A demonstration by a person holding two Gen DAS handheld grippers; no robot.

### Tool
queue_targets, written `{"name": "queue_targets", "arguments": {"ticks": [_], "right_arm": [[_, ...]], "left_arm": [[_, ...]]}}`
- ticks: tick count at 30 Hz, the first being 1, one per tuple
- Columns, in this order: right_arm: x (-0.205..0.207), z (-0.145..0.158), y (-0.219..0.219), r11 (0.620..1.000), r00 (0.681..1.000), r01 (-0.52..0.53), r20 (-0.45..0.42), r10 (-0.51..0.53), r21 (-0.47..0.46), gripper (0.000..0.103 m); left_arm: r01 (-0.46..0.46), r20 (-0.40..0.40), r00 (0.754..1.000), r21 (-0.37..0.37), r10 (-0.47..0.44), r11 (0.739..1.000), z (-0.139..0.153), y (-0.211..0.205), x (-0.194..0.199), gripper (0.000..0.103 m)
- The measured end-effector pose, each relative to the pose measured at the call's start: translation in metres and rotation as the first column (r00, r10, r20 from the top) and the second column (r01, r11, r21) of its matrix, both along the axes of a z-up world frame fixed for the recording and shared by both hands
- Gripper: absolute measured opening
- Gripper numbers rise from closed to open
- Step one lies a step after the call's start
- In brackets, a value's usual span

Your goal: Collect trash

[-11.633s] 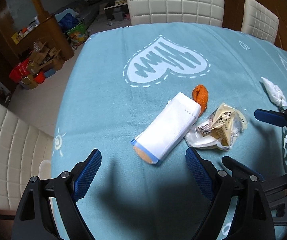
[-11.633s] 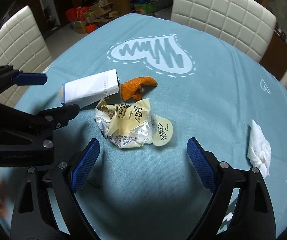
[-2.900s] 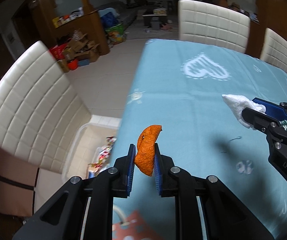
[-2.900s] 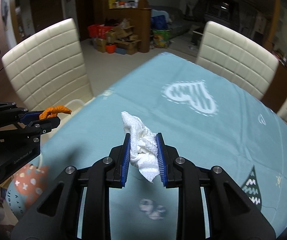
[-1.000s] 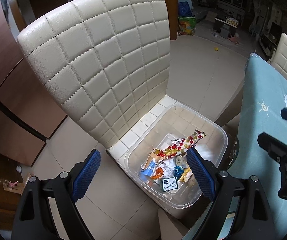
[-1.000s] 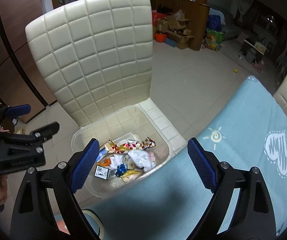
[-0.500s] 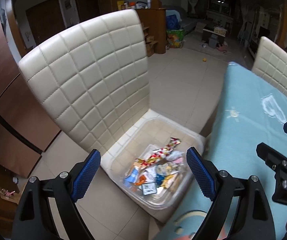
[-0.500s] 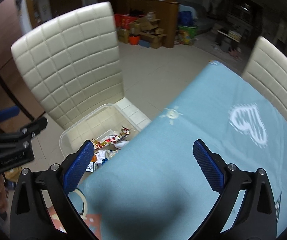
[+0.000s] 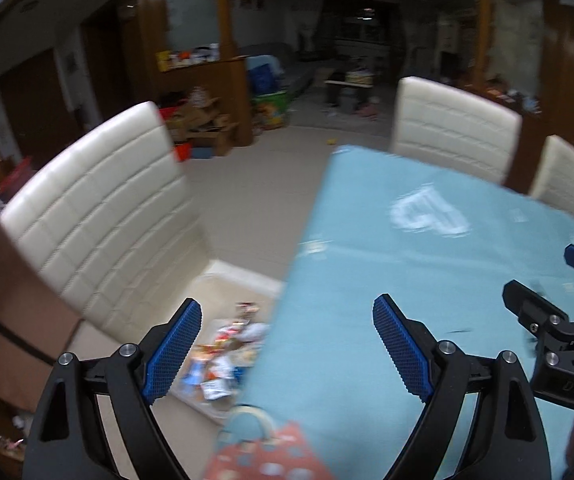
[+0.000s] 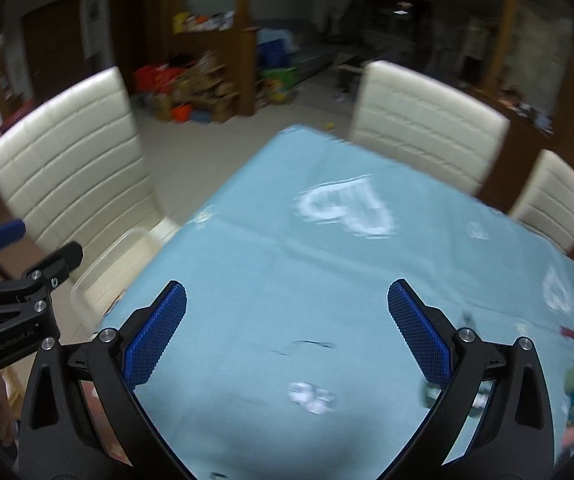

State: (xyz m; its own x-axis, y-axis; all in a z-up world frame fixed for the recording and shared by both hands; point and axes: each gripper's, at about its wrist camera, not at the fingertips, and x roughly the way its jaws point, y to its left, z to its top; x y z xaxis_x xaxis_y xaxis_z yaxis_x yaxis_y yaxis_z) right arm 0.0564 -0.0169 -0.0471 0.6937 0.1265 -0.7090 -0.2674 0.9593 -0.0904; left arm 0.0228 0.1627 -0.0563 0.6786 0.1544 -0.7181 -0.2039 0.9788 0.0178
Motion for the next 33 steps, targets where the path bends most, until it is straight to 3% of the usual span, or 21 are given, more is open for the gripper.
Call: {"name": "queue_targets", "arguments": {"ticks": [7,12,20,33], "right_arm": [[-0.028,0.043,-0.063,0.989,0.984,0.15,0.101,-0.15,0.008,0.1],[-0.046,0.056,-0.093,0.979,0.973,0.203,0.109,-0.206,0.033,0.1],[-0.068,0.051,-0.118,0.965,0.966,0.249,0.048,-0.253,0.08,0.1],[-0.094,0.07,-0.135,0.955,0.952,0.279,0.101,-0.289,0.096,0.1]], "left_arm": [[0.098,0.081,0.992,0.036,-0.1,0.995,0.038,-0.066,-0.008,0.085],[0.142,0.091,0.985,0.065,-0.148,0.988,0.051,-0.103,-0.014,0.086],[0.159,0.062,0.985,0.051,-0.162,0.986,0.058,-0.131,-0.028,0.085],[0.169,0.102,0.979,0.092,-0.178,0.981,0.071,-0.149,-0.05,0.085]]}}
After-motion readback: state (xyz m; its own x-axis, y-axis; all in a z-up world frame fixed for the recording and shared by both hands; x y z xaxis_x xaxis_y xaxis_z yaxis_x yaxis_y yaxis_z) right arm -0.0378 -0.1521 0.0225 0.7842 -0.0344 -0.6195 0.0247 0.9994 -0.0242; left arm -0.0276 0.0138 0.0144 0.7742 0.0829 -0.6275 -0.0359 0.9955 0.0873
